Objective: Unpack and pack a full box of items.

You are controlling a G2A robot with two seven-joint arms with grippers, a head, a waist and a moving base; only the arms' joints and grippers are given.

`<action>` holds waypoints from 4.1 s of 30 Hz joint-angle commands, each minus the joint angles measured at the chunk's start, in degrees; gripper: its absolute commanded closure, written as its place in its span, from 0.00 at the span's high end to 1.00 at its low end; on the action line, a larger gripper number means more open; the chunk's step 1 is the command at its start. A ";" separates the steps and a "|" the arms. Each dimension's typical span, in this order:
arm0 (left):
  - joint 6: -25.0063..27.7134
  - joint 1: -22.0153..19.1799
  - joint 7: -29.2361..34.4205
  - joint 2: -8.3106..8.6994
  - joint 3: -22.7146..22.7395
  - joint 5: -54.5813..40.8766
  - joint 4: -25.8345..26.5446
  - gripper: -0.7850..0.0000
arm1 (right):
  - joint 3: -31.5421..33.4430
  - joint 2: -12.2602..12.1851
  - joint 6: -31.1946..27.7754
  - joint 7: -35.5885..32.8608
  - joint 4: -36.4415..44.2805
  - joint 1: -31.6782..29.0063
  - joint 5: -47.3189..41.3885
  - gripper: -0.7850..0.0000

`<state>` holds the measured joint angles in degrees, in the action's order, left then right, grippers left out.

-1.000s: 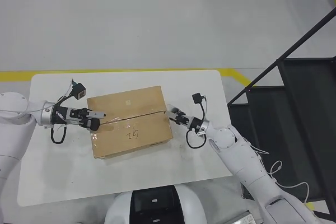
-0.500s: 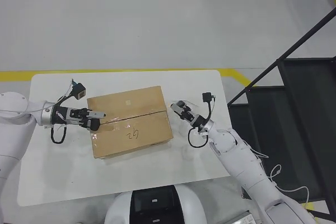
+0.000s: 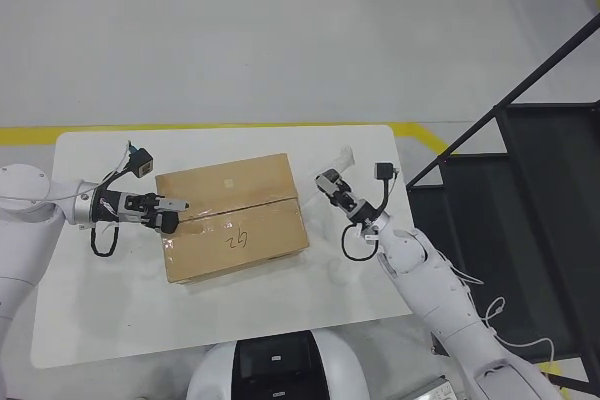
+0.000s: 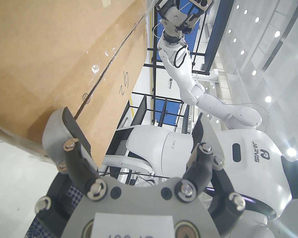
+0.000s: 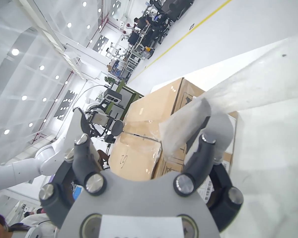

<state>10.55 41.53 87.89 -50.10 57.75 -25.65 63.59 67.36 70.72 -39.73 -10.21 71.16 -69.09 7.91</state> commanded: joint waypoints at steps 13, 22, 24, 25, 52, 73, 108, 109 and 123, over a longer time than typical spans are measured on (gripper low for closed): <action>0.00 0.00 0.00 0.00 0.00 0.00 0.00 1.00 | 2.01 -0.44 6.89 -0.97 8.39 -3.38 3.66 0.00; 0.00 0.00 0.00 0.00 0.00 0.00 0.00 1.00 | -1.55 -0.05 14.27 -4.05 13.94 -2.16 12.48 0.00; 0.00 0.00 0.00 0.00 0.00 0.00 0.00 1.00 | -2.88 0.18 14.98 -5.10 13.94 -1.28 13.53 0.00; 0.00 0.00 0.00 0.00 0.00 0.00 0.00 1.00 | -3.50 0.30 15.31 -5.46 13.82 -0.83 14.06 0.00; 0.00 0.00 0.00 0.00 0.00 0.00 0.00 1.00 | -14.40 2.79 21.27 -13.14 11.10 5.46 22.14 1.00; 0.00 0.00 0.00 0.00 0.00 0.00 0.00 1.00 | -22.22 6.23 20.57 -22.35 7.82 13.88 8.91 1.00; 7.58 12.63 -18.57 3.39 17.46 -7.80 2.90 1.00 | -24.79 9.89 19.89 -21.43 3.58 18.38 7.34 1.00; 7.62 13.15 -19.86 3.55 18.22 -7.13 2.72 1.00 | -24.44 9.79 19.83 -21.48 3.83 18.10 7.40 1.00; 8.20 23.74 -30.33 5.20 29.14 -6.79 8.13 1.00 | -26.53 11.46 20.67 -21.87 1.40 20.73 6.79 1.00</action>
<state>19.03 64.61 57.69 -44.97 86.42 -32.60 71.11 41.51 81.81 -18.93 -32.15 73.29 -48.95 15.18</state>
